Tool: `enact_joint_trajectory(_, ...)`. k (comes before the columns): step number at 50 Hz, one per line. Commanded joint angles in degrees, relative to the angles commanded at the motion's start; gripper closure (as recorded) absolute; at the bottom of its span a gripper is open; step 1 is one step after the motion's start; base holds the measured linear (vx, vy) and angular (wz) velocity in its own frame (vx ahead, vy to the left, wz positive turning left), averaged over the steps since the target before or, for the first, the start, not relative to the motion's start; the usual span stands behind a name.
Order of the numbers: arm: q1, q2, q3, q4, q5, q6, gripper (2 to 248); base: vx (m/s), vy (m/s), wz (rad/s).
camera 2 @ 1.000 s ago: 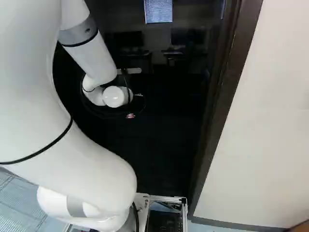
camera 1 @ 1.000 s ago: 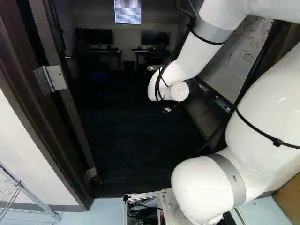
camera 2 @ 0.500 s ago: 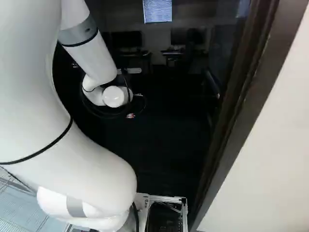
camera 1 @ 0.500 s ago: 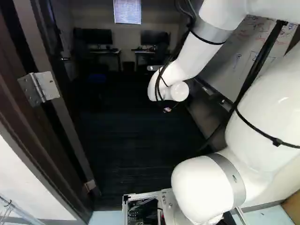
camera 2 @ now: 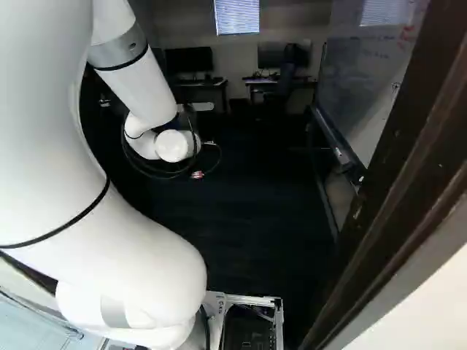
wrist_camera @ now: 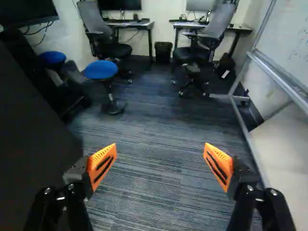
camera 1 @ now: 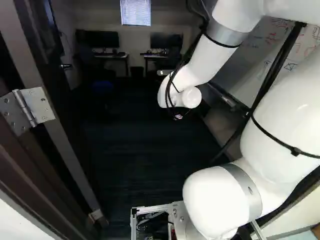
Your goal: Open the door and move inside
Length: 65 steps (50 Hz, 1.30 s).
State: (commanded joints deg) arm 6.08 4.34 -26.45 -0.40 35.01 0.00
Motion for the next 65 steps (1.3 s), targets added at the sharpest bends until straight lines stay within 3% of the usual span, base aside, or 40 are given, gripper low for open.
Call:
enact_joint_trajectory(37, 0.0, 0.0, 0.0, 0.0, 0.0, 0.0, 3, 0.162, 0.031, -0.007)
enact_joint_trajectory(65, 0.0, 0.0, 0.0, 0.0, 0.0, 0.0, 3, 0.266, 0.014, 0.006)
